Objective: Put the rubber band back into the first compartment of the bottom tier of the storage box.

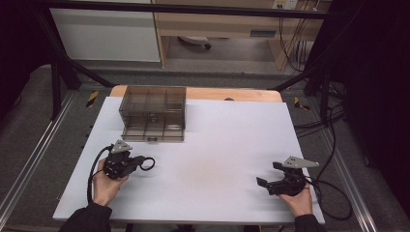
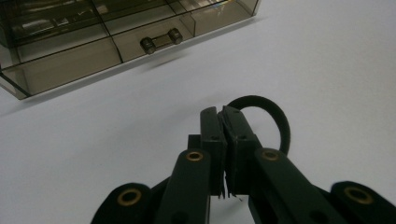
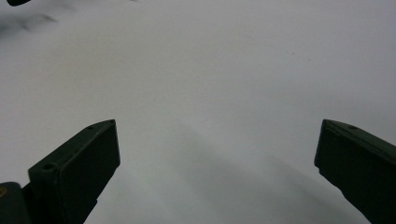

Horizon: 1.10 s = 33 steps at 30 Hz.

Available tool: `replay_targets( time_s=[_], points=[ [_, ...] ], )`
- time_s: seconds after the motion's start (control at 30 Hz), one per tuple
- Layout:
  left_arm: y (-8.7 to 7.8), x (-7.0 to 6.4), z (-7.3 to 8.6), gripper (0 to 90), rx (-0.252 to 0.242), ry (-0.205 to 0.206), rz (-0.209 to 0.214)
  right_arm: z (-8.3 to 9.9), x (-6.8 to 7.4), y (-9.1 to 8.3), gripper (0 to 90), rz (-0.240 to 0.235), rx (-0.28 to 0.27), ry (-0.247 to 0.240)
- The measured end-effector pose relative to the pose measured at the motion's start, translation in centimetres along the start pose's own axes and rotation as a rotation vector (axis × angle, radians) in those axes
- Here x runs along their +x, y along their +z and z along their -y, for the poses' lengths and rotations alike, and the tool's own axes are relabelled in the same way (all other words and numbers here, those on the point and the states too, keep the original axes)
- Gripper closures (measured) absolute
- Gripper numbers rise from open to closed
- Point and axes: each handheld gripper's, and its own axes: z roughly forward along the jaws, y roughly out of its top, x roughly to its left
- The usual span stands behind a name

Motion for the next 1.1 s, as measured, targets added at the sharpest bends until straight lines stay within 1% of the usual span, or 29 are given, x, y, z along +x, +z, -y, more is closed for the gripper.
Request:
replay_targets(
  time_s=[0.23,0.33,0.7,0.9,1.1],
  points=[
    [-0.1,0.5,-0.4,87.1,-0.008,-0.008,-0.012,0.0,0.0,0.0,0.8,0.000,0.002,-0.001],
    [-0.1,0.9,-0.6,87.1,-0.010,-0.018,-0.007,0.0,0.0,0.0,0.8,0.000,0.001,-0.001],
    [-0.3,1.8,-1.2,87.1,-0.021,-0.026,-0.031,0.0,0.0,0.0,0.8,0.001,0.003,-0.001],
    [-0.3,2.2,-1.4,87.1,-0.020,-0.030,-0.037,0.0,0.0,0.0,0.8,0.002,0.003,-0.002],
    [-0.4,2.5,-1.8,87.1,-0.031,-0.037,-0.044,0.0,0.0,0.0,0.8,0.002,0.005,-0.002]
  ],
)
